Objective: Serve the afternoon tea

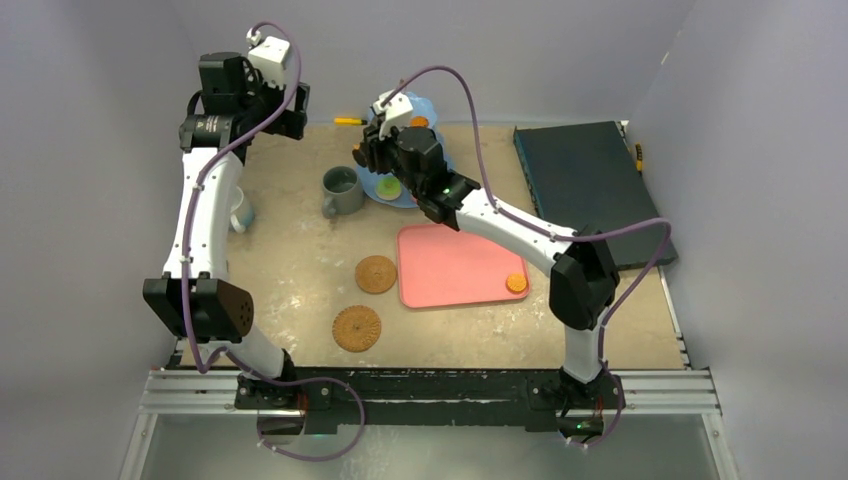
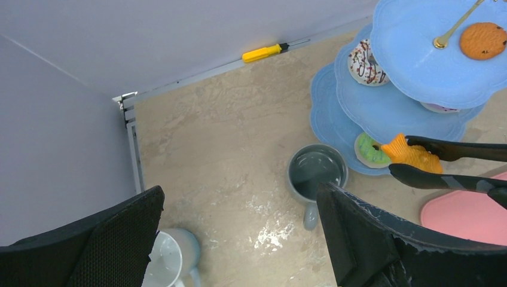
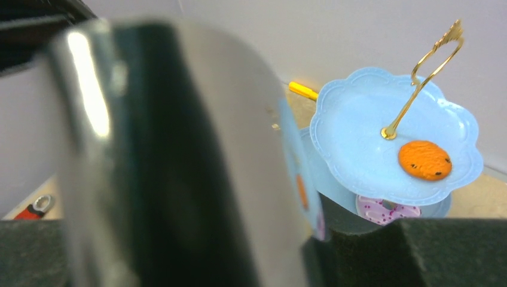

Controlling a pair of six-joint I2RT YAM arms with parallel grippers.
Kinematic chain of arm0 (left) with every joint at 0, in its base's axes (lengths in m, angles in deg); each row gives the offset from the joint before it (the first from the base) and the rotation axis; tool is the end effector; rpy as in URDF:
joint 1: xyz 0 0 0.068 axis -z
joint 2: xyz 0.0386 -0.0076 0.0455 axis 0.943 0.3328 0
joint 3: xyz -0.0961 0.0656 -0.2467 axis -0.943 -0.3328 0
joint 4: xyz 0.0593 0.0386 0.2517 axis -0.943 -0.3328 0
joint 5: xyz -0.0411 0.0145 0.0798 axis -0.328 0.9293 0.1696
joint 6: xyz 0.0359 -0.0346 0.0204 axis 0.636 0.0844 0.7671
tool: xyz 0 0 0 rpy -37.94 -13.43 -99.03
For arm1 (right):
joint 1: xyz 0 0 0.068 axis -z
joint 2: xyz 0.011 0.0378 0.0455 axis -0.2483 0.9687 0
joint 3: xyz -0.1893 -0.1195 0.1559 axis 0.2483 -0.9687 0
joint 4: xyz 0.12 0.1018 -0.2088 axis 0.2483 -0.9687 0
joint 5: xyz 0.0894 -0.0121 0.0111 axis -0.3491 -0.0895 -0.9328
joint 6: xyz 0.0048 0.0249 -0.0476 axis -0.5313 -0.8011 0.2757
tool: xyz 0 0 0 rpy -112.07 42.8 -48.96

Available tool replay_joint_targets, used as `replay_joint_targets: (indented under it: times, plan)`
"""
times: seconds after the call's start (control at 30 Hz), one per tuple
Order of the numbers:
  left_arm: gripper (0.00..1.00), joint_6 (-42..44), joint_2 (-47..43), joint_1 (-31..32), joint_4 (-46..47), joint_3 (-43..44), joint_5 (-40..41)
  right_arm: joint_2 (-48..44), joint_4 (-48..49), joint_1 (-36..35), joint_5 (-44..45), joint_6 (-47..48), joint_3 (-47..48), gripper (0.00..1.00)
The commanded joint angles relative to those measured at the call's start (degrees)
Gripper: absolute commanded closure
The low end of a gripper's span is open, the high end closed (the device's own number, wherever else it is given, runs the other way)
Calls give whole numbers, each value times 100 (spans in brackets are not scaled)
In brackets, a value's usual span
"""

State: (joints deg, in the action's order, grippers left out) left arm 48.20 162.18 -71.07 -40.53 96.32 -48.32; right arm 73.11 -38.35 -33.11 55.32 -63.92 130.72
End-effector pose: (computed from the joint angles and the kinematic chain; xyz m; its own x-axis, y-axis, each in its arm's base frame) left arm 0.3547 -0.0027 0.4472 -0.4039 0.1955 -0.8937 0.2245 0.9682 0.1104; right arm 0.3230 0.3385 0.3668 -0.0678 0.0487 -0.9965 -0.5300 0.8445 0.0773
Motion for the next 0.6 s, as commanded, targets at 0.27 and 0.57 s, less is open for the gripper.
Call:
replay_joint_targets:
  times: [0.27, 0.57]
  plan:
    - [1, 80, -125, -80, 152, 18, -81, 37, 1161, 145, 189, 140, -613, 62]
    - [1, 128, -232, -127, 212, -108, -275, 139, 2194, 175, 663, 290, -1105, 62]
